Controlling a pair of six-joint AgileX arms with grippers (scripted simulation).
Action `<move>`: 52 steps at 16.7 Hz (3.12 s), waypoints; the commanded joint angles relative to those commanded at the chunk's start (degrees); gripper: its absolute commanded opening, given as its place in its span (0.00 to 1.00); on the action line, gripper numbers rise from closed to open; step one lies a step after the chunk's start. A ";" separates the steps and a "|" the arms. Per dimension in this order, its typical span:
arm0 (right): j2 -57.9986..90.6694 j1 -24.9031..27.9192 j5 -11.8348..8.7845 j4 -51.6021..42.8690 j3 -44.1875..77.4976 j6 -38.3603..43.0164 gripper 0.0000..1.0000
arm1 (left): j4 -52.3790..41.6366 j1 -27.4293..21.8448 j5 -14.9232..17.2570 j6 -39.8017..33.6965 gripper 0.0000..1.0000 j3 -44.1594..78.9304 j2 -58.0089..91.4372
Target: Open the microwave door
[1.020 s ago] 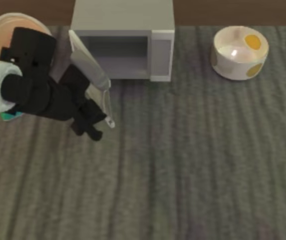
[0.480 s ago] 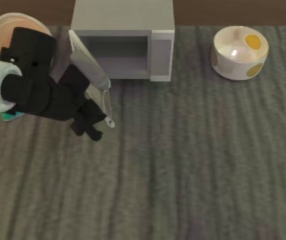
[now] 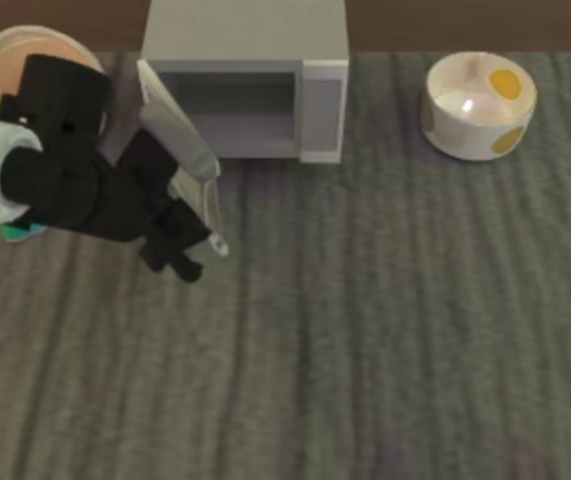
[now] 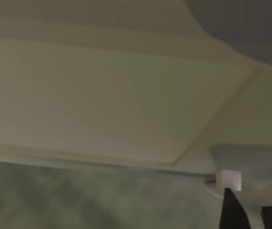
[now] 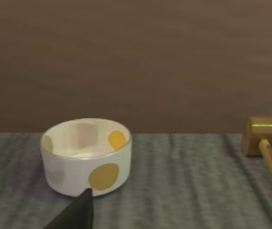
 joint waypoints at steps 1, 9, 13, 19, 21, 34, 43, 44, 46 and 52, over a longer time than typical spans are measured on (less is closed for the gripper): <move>0.00 0.00 0.00 0.00 0.00 0.00 1.00 | -0.37 0.29 0.36 0.75 0.00 0.10 0.05; 0.00 0.00 0.00 0.00 0.00 0.00 1.00 | -2.39 2.28 2.58 5.11 0.00 0.79 0.03; 0.00 0.00 0.00 0.00 0.00 0.00 1.00 | -2.39 2.28 2.58 5.11 0.00 0.79 0.03; 0.00 0.00 0.00 0.00 0.00 0.00 1.00 | -2.39 2.28 2.58 5.11 0.00 0.79 0.03; 0.00 0.00 0.00 0.00 0.00 0.00 1.00 | -2.39 2.28 2.58 5.11 0.00 0.79 0.03; 0.00 0.00 0.00 0.00 0.00 0.00 1.00 | -2.58 2.10 2.93 5.10 0.00 0.55 0.03; 0.00 0.00 0.00 0.00 0.00 0.00 1.00 | -5.75 4.55 5.54 10.91 0.00 1.81 0.53; 0.00 0.00 0.00 0.00 0.00 0.00 1.00 | -5.75 4.55 5.54 10.91 0.00 1.81 0.53; 0.00 0.00 0.00 0.00 0.00 0.00 1.00 | -5.75 4.55 5.54 10.91 0.00 1.81 0.53; 0.00 0.00 0.00 0.00 0.00 0.00 1.00 | -5.75 4.55 5.54 10.91 0.00 1.81 0.53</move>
